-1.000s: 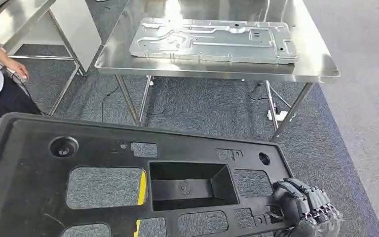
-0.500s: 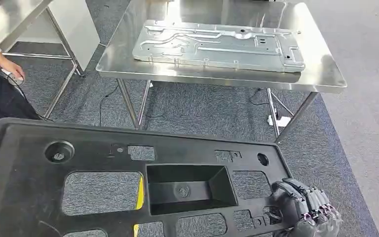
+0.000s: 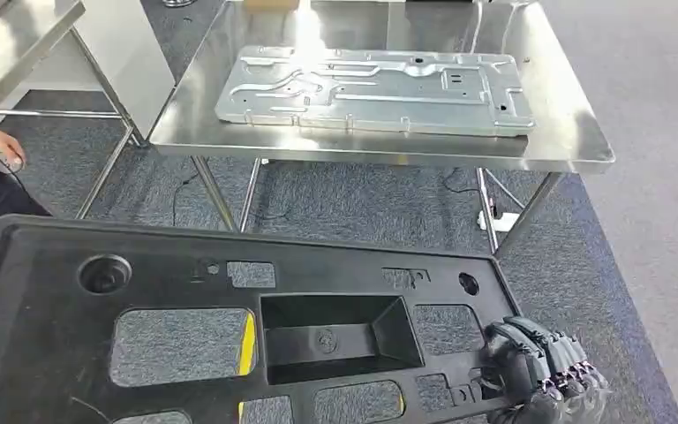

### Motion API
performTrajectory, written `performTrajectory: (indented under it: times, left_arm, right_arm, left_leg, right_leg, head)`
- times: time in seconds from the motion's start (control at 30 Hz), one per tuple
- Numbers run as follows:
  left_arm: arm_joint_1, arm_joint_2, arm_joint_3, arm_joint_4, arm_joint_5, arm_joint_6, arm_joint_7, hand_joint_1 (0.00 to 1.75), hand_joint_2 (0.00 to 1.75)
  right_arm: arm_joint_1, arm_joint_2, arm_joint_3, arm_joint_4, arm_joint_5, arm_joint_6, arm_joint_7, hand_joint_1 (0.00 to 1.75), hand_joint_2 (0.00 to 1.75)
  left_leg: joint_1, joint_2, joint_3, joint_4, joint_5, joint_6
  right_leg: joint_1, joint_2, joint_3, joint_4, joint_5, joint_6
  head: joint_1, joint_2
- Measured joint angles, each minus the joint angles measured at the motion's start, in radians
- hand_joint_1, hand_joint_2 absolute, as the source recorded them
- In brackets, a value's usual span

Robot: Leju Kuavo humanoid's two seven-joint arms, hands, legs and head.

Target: Take the parts from the cabinet and place them on the table.

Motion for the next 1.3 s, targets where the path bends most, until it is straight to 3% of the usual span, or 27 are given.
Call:
performTrajectory:
  times: [0.03, 0.07, 0.1, 0.13, 0.2, 0.23, 0.27, 0.3, 0.4, 0.43, 0.47, 0.5, 0.57, 0.6, 0.63, 0.73, 0.8, 0.83, 0.9, 0.93, 0.97, 1.0, 1.07, 1.1, 1.13, 1.23, 1.3]
  left_arm:
    - [0.000, 0.000, 0.000, 0.000, 0.000, 0.000, 0.000, 0.00, 1.75]
    - [0.000, 0.000, 0.000, 0.000, 0.000, 0.000, 0.000, 0.00, 1.75]
    - [0.001, 0.003, 0.000, 0.000, 0.000, 0.000, 0.000, 0.00, 1.75]
    - [0.000, 0.003, 0.000, 0.000, 0.000, 0.000, 0.000, 0.00, 1.75]
    - [-0.004, 0.003, 0.000, 0.000, 0.000, 0.000, 0.000, 0.00, 1.75]
    - [-0.002, 0.003, 0.000, 0.000, 0.000, 0.000, 0.000, 0.00, 1.75]
    - [0.002, 0.003, 0.000, 0.000, -0.001, 0.000, 0.000, 0.00, 1.75]
    - [0.001, 0.003, 0.000, 0.000, -0.003, 0.000, -0.001, 0.00, 1.75]
    - [-0.003, 0.002, -0.001, 0.000, -0.006, -0.001, -0.001, 0.00, 1.75]
    - [-0.003, 0.002, -0.001, 0.000, -0.006, -0.001, -0.001, 0.00, 1.75]
    - [-0.002, 0.002, -0.001, 0.000, -0.007, -0.001, -0.001, 0.00, 1.75]
    - [0.000, 0.002, -0.001, 0.000, -0.008, -0.001, 0.000, 0.00, 1.75]
    - [0.001, 0.002, -0.002, 0.000, -0.010, -0.001, 0.000, 0.00, 1.75]
    - [0.003, 0.002, -0.002, 0.000, -0.011, -0.002, 0.000, 0.00, 1.75]
    - [-0.004, 0.002, -0.002, 0.000, -0.011, -0.001, 0.000, 0.00, 1.75]
    - [-0.004, 0.002, -0.002, 0.000, -0.013, -0.001, 0.002, 0.00, 1.75]
    - [-0.006, 0.002, -0.003, 0.000, -0.013, -0.002, 0.003, 0.00, 1.75]
    - [-0.006, 0.002, -0.003, 0.000, -0.015, -0.003, 0.003, 0.00, 1.75]
    - [-0.005, 0.002, -0.003, 0.000, -0.016, -0.006, 0.003, 0.00, 1.75]
    - [-0.003, 0.002, -0.003, 0.000, -0.016, -0.008, 0.004, 0.00, 1.75]
    - [-0.001, 0.002, -0.003, 0.000, -0.016, -0.008, 0.004, 0.00, 1.75]
    - [0.001, 0.002, -0.003, 0.000, -0.016, -0.009, 0.005, 0.00, 1.75]
    - [0.001, 0.002, -0.003, 0.000, -0.016, -0.009, 0.005, 0.00, 1.75]
    - [0.001, 0.002, -0.003, 0.000, -0.016, -0.009, 0.005, 0.00, 1.75]
    - [0.001, 0.003, -0.003, 0.000, -0.016, -0.010, 0.006, 0.00, 1.75]
    - [-0.003, 0.003, -0.003, 0.000, -0.016, -0.010, 0.006, 0.00, 1.75]
    - [0.001, 0.003, -0.003, 0.000, -0.017, -0.010, 0.006, 0.00, 1.75]
  right_arm:
    - [0.000, 0.000, 0.000, 0.000, 0.000, 0.000, 0.000, 1.75, 1.75]
    - [0.000, 0.000, 0.001, 0.000, 0.000, 0.000, 0.000, 1.75, 1.75]
    - [0.000, 0.000, 0.001, 0.001, 0.000, 0.000, 0.000, 1.75, 1.75]
    - [-0.002, 0.000, 0.001, 0.001, 0.000, 0.000, 0.000, 1.75, 1.75]
    - [-0.002, -0.001, 0.001, 0.001, 0.000, 0.000, 0.000, 1.75, 1.75]
    - [-0.002, -0.001, 0.001, 0.001, 0.000, 0.000, 0.000, 1.75, 1.75]
    - [-0.002, -0.001, 0.002, 0.000, 0.002, 0.000, 0.000, 1.75, 1.75]
    - [-0.003, -0.002, 0.002, 0.000, 0.003, 0.000, 0.000, 1.75, 1.75]
    - [-0.003, -0.003, 0.002, 0.003, 0.003, 0.000, -0.001, 1.75, 1.75]
    - [-0.003, -0.004, 0.002, 0.005, 0.003, 0.000, -0.001, 1.75, 1.75]
    - [-0.003, -0.006, 0.002, 0.007, 0.003, 0.000, -0.001, 1.75, 1.75]
    - [-0.003, -0.008, 0.002, 0.008, 0.003, 0.000, -0.001, 1.75, 1.75]
    - [-0.003, -0.009, 0.002, 0.008, 0.005, 0.000, -0.001, 1.75, 1.75]
    - [-0.004, -0.010, 0.002, 0.008, 0.006, 0.000, -0.001, 1.75, 1.75]
    - [-0.004, -0.011, 0.002, 0.009, 0.006, 0.000, -0.001, 1.75, 1.75]
    - [-0.005, -0.014, 0.002, 0.008, 0.005, 0.000, -0.001, 1.75, 1.75]
    - [-0.009, -0.016, 0.002, 0.008, 0.006, 0.000, -0.001, 1.75, 1.75]
    - [-0.013, -0.016, 0.002, 0.008, 0.006, 0.000, -0.001, 1.75, 1.75]
    - [-0.020, -0.016, 0.004, 0.009, 0.006, 0.000, -0.001, 1.75, 1.75]
    - [-0.022, -0.018, 0.004, 0.009, 0.006, 0.000, -0.001, 1.75, 1.75]
    - [-0.023, -0.018, 0.004, 0.010, 0.006, 0.000, -0.001, 1.75, 1.75]
    - [-0.023, -0.019, 0.004, 0.011, 0.007, 0.000, -0.001, 1.75, 1.75]
    - [-0.024, -0.020, 0.004, 0.011, 0.007, 0.000, -0.001, 1.75, 1.75]
    - [-0.026, -0.020, 0.005, 0.011, 0.007, 0.000, -0.001, 1.75, 1.75]
    - [-0.028, -0.021, 0.005, 0.012, 0.007, 0.000, -0.001, 1.75, 1.75]
    - [-0.031, -0.023, 0.006, 0.012, 0.007, 0.000, -0.001, 1.75, 1.75]
    - [-0.033, -0.026, 0.008, 0.012, 0.008, 0.000, -0.001, 1.75, 1.75]
  left_leg:
    - [-0.002, 0.000, 0.021, -0.063, 0.048, 0.005]
    - [-0.006, -0.001, 0.055, -0.165, 0.116, 0.016]
    - [-0.012, -0.003, 0.073, -0.193, 0.113, 0.024]
    - [-0.015, -0.002, 0.080, -0.211, 0.110, 0.024]
    - [-0.019, -0.002, 0.080, -0.220, 0.102, 0.027]
    - [-0.019, -0.003, 0.084, -0.229, 0.102, 0.030]
    - [-0.005, -0.001, 0.099, -0.248, 0.107, 0.035]
    - [-0.007, -0.001, 0.111, -0.257, 0.105, 0.039]
    - [-0.006, 0.000, 0.126, -0.260, 0.092, 0.048]
    - [-0.006, 0.000, 0.133, -0.260, 0.085, 0.047]
    - [-0.005, -0.001, 0.142, -0.260, 0.078, 0.046]
    - [-0.004, -0.001, 0.153, -0.260, 0.070, 0.043]
    - [-0.001, -0.003, 0.178, -0.259, 0.053, 0.035]
    - [-0.001, -0.004, 0.181, -0.260, 0.043, 0.027]
    - [-0.005, -0.007, 0.180, -0.253, 0.036, 0.018]
    - [-0.002, -0.003, 0.185, -0.267, 0.035, 0.002]
    - [0.002, -0.001, 0.192, -0.250, 0.021, -0.009]
    - [0.001, -0.001, 0.169, -0.204, 0.000, -0.010]
    - [0.001, -0.001, 0.072, -0.042, -0.063, -0.012]
    - [0.001, -0.001, 0.027, 0.027, -0.079, -0.012]
    - [0.001, -0.001, -0.003, 0.059, -0.071, -0.012]
    - [0.001, -0.001, -0.009, 0.037, -0.031, -0.009]
    - [-0.001, -0.001, 0.036, -0.102, 0.074, 0.000]
    - [-0.002, -0.001, 0.073, -0.204, 0.129, 0.009]
    - [-0.007, -0.002, 0.082, -0.214, 0.106, 0.012]
    - [-0.017, -0.003, 0.091, -0.229, 0.102, 0.022]
    - [-0.002, -0.003, 0.112, -0.255, 0.109, 0.033]
  right_leg:
    - [0.002, 0.001, 0.011, 0.000, -0.007, 0.000]
    - [0.004, 0.001, 0.027, 0.000, -0.017, 0.002]
    - [0.003, 0.001, 0.028, -0.002, -0.025, 0.004]
    - [0.008, 0.003, 0.028, 0.001, -0.030, 0.012]
    - [0.002, 0.000, 0.025, -0.006, -0.031, 0.019]
    - [0.002, 0.000, 0.031, -0.011, -0.032, 0.025]
    - [0.004, -0.001, 0.039, -0.011, -0.040, 0.032]
    - [0.002, -0.004, 0.033, 0.016, -0.049, 0.037]
    - [-0.007, -0.003, -0.105, 0.241, -0.132, 0.049]
    - [-0.011, -0.003, -0.146, 0.291, -0.132, 0.054]
    - [-0.016, -0.003, -0.163, 0.292, -0.107, 0.058]
    - [-0.020, -0.004, -0.156, 0.251, -0.062, 0.061]
    - [-0.026, -0.006, -0.102, 0.101, 0.047, 0.064]
    - [-0.026, -0.009, -0.074, 0.043, 0.063, 0.063]
    - [-0.016, -0.009, -0.066, 0.017, 0.050, 0.057]
    - [-0.012, -0.003, -0.069, 0.019, 0.042, 0.035]
    - [-0.018, -0.003, -0.049, 0.003, 0.042, 0.021]
    - [-0.018, -0.006, -0.042, 0.000, 0.037, 0.014]
    - [-0.013, -0.009, -0.035, 0.000, 0.028, 0.003]
    - [-0.010, -0.009, -0.031, 0.000, 0.024, 0.001]
    - [-0.008, -0.007, -0.025, 0.000, 0.019, 0.000]
    - [-0.006, -0.005, -0.016, 0.000, 0.013, 0.000]
    - [-0.004, -0.002, 0.005, 0.000, 0.000, 0.001]
    - [-0.003, -0.002, 0.018, 0.000, -0.009, 0.003]
    - [0.001, -0.004, 0.015, 0.000, -0.015, 0.009]
    - [-0.005, -0.001, 0.019, -0.007, -0.021, 0.025]
    - [-0.006, -0.002, 0.031, -0.007, -0.030, 0.036]
  head:
    - [0.000, 0.000]
    - [0.000, 0.000]
    - [0.003, 0.000]
    - [0.002, 0.000]
    - [0.000, 0.000]
    - [0.001, 0.000]
    - [-0.001, 0.000]
    - [0.003, 0.000]
    - [0.003, 0.000]
    - [0.003, 0.000]
    - [0.003, 0.000]
    - [0.003, 0.000]
    - [0.003, 0.000]
    - [0.005, 0.000]
    - [0.005, 0.000]
    - [0.001, 0.000]
    - [0.001, 0.000]
    - [0.000, 0.000]
    - [0.000, 0.000]
    - [0.000, 0.000]
    - [0.000, 0.000]
    - [0.000, 0.000]
    - [0.000, 0.000]
    - [0.000, 0.000]
    - [0.002, 0.000]
    - [0.000, 0.000]
    - [-0.001, 0.000]
